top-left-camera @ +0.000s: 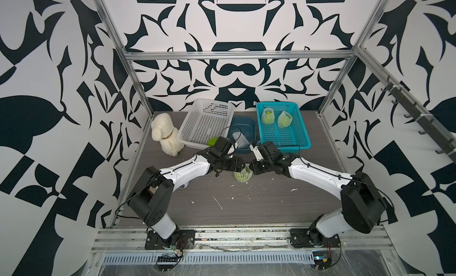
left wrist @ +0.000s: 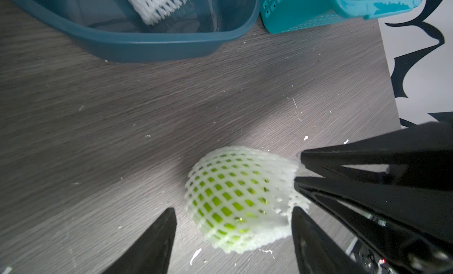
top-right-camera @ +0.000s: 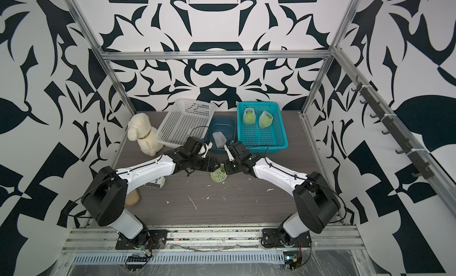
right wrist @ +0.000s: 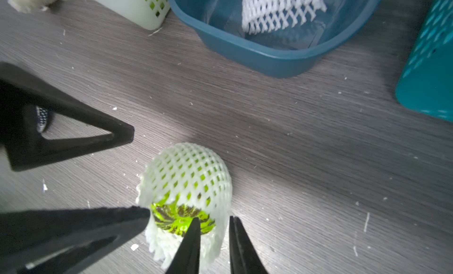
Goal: Sleeve custard apples in foam nets
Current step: Put on the foam net on the custard apple.
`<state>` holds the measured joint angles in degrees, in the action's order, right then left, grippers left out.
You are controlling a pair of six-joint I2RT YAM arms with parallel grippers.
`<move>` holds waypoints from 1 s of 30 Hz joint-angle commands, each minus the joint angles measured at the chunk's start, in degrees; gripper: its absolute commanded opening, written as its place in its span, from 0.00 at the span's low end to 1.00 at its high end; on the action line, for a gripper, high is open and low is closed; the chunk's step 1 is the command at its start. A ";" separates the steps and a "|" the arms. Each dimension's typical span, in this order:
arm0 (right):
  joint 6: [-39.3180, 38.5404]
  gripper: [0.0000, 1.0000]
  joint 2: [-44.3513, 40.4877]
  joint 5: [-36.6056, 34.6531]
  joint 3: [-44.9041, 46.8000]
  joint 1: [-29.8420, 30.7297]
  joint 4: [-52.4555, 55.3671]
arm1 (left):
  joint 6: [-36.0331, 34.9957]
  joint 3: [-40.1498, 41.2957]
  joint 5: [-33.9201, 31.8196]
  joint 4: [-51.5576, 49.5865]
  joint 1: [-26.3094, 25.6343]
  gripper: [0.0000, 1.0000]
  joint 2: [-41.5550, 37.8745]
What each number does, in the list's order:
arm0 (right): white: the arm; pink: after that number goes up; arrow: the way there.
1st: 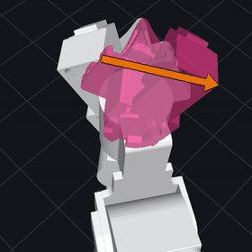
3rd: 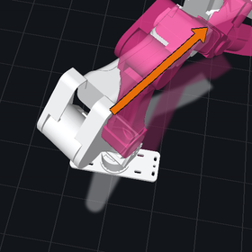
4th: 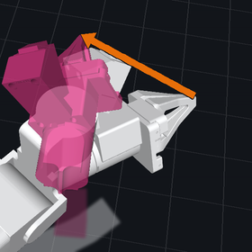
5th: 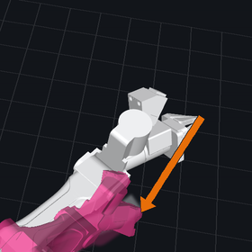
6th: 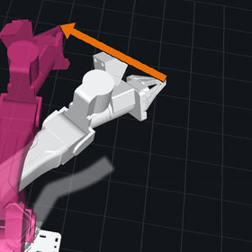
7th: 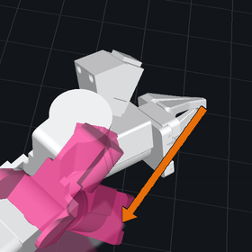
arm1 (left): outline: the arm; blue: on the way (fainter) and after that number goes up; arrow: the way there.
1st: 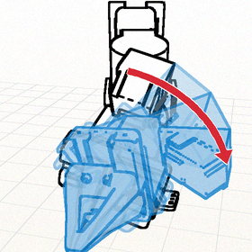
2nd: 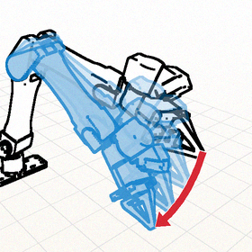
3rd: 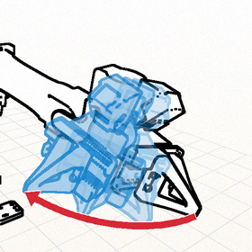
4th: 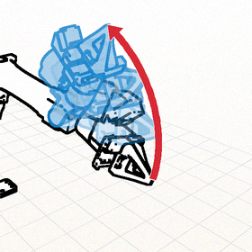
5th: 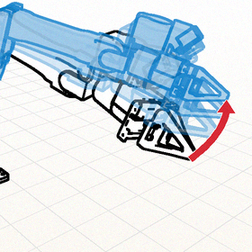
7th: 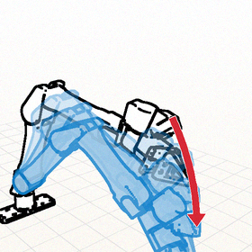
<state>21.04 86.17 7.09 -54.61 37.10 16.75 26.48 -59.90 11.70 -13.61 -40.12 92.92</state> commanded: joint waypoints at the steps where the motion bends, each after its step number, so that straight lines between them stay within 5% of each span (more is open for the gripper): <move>1: 0.25 0.26 -2.56 0.52 1.23 -0.75 -1.55 | -1.30 -2.15 0.00 -1.82 -0.39 0.76 0.56; 18: 2.02 0.03 -0.68 4.94 2.89 -1.46 -7.38 | -3.28 -3.67 -6.09 -8.77 -1.91 0.69 1.84; 30: 2.75 0.04 0.84 5.72 2.55 -1.50 -8.58 | -0.92 2.74 -5.83 -4.64 0.04 0.64 2.31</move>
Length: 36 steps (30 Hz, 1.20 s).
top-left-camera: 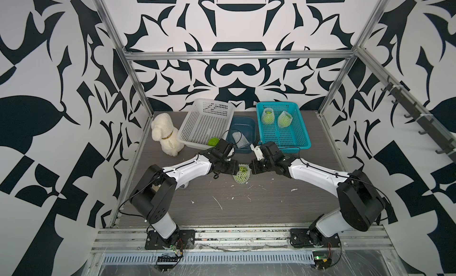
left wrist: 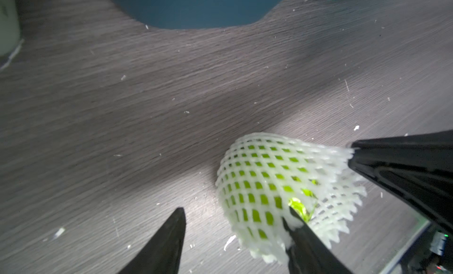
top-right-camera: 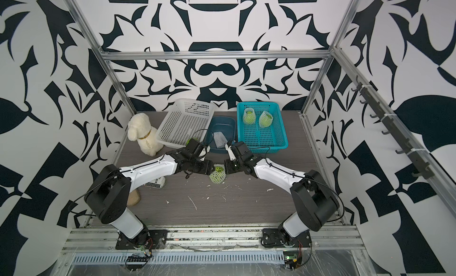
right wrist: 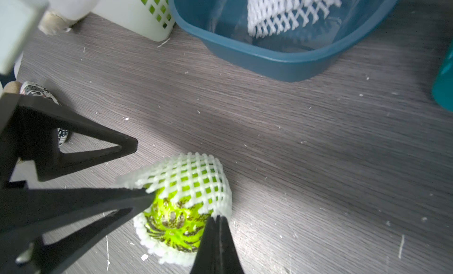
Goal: Sleeve custard apples in foam nets
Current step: Put on the foam net on the custard apple.
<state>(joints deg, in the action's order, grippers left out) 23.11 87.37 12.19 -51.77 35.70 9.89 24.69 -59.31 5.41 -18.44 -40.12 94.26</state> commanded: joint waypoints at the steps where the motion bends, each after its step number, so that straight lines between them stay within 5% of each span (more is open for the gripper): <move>1: 0.68 0.06 -0.35 0.64 -0.26 -0.11 -1.57 | 1.18 2.65 0.51 0.32 0.04 0.64 0.70; 5: 0.16 0.42 -1.91 1.26 0.17 -0.06 -2.05 | 1.74 3.41 0.50 0.65 0.06 0.65 -1.36; 8: -0.71 0.97 -4.09 2.31 1.16 0.22 -2.44 | 2.43 3.42 0.57 1.08 0.21 0.67 -3.24; 9: -1.10 1.00 -4.68 2.23 1.64 0.45 -2.28 | 2.91 3.62 0.80 1.41 0.36 0.69 -3.89; 16: -3.44 1.00 -6.86 -3.95 2.96 4.87 -0.03 | 7.60 6.38 4.95 4.42 4.91 0.73 -8.79; 27: -3.65 1.00 2.46 -13.83 -4.90 11.55 3.11 | 11.85 13.46 8.36 9.35 13.16 0.77 -17.43; 36: -2.44 0.85 7.96 -15.30 -8.52 11.90 4.08 | 11.79 14.33 10.53 10.74 14.32 0.77 -17.00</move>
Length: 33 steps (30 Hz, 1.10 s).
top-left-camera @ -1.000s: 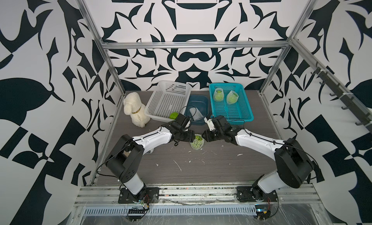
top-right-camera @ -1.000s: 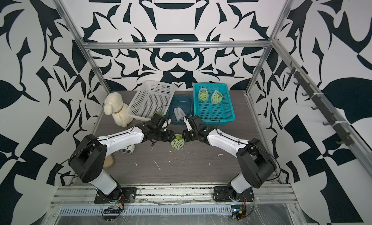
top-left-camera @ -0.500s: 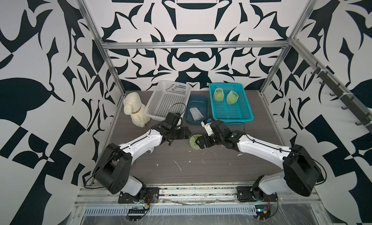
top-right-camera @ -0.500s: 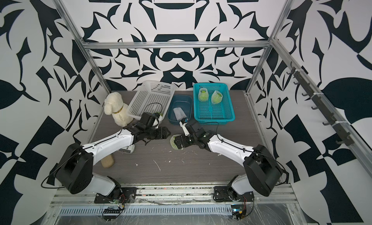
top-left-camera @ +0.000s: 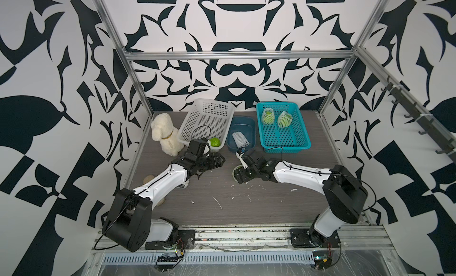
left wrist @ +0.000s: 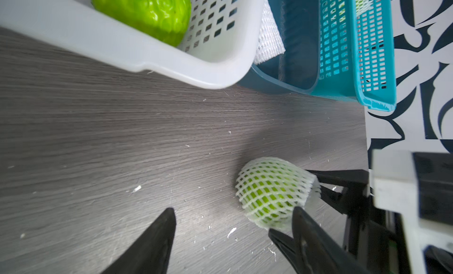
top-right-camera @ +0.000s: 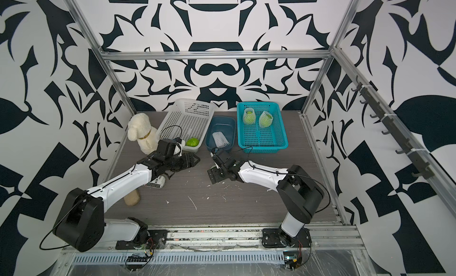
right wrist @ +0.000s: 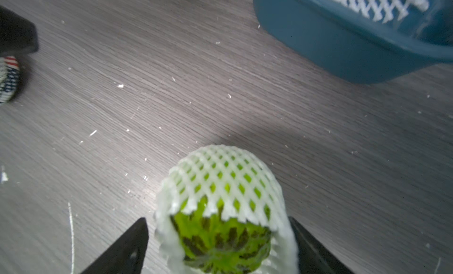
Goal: Sleeve custard apples in foam nets
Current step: Put on the foam net on the custard apple.
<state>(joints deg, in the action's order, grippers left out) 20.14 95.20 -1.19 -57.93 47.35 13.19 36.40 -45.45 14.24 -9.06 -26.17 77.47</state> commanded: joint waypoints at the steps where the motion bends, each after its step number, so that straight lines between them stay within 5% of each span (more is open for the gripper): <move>1: 0.59 0.85 0.57 -1.99 -2.45 0.37 0.51 | 0.01 0.53 1.83 1.46 0.45 0.77 -0.19; 12: 0.48 0.99 5.61 -3.61 -3.77 1.23 0.65 | 0.07 1.46 2.80 2.03 1.64 0.77 -0.66; 23: 0.54 1.00 -0.61 -5.38 -4.52 1.64 4.44 | 0.16 1.50 2.63 1.99 2.11 0.76 -1.31; 33: 0.13 0.98 2.20 -5.76 -6.14 2.25 4.33 | 0.16 1.37 2.64 1.26 2.18 0.76 -1.95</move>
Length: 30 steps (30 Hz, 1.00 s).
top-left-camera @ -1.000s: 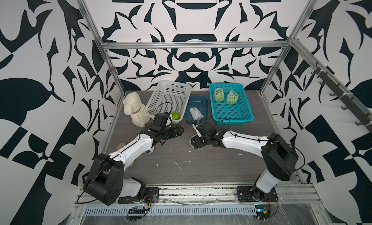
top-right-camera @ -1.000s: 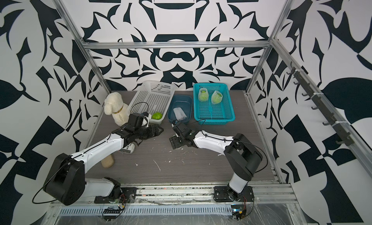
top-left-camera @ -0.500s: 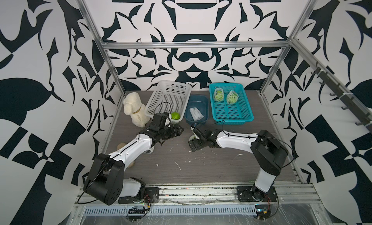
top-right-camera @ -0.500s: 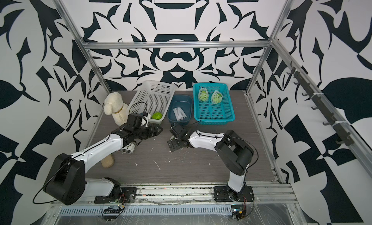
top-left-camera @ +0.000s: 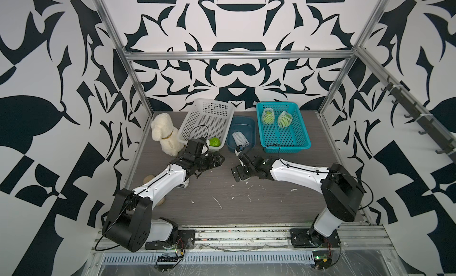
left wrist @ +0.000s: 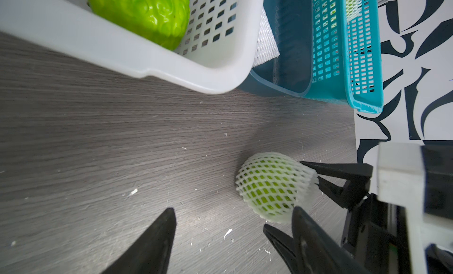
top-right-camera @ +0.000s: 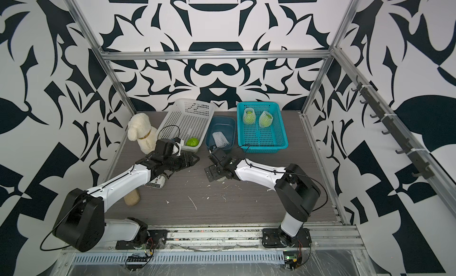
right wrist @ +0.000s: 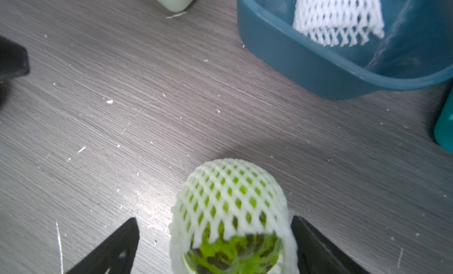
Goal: Sleeve custard apples in foam nets
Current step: Put on the foam net on the custard apple.
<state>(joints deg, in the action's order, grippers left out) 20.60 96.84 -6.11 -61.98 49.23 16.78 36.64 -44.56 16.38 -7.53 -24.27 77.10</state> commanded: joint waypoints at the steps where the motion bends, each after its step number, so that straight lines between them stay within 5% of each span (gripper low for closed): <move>1: -0.31 0.98 1.08 -0.75 -2.18 0.39 0.62 | -0.08 0.48 0.46 -0.29 0.28 0.76 -1.59; 16: -0.49 0.86 5.87 0.73 -2.62 0.42 -2.18 | -0.21 0.26 0.31 -0.55 0.37 0.76 -1.88; 21: -0.49 0.99 5.64 0.68 -3.35 0.41 -1.60 | -0.19 0.50 0.52 -0.09 0.37 0.76 -1.50; 30: 2.79 1.00 -1.39 0.52 -3.87 0.34 3.70 | 0.07 0.76 1.24 1.37 0.37 0.76 -0.81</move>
<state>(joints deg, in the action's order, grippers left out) 21.21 99.50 -5.08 -63.72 49.28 18.13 36.67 -44.56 16.80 -7.29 -24.12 76.62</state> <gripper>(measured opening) 0.997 0.763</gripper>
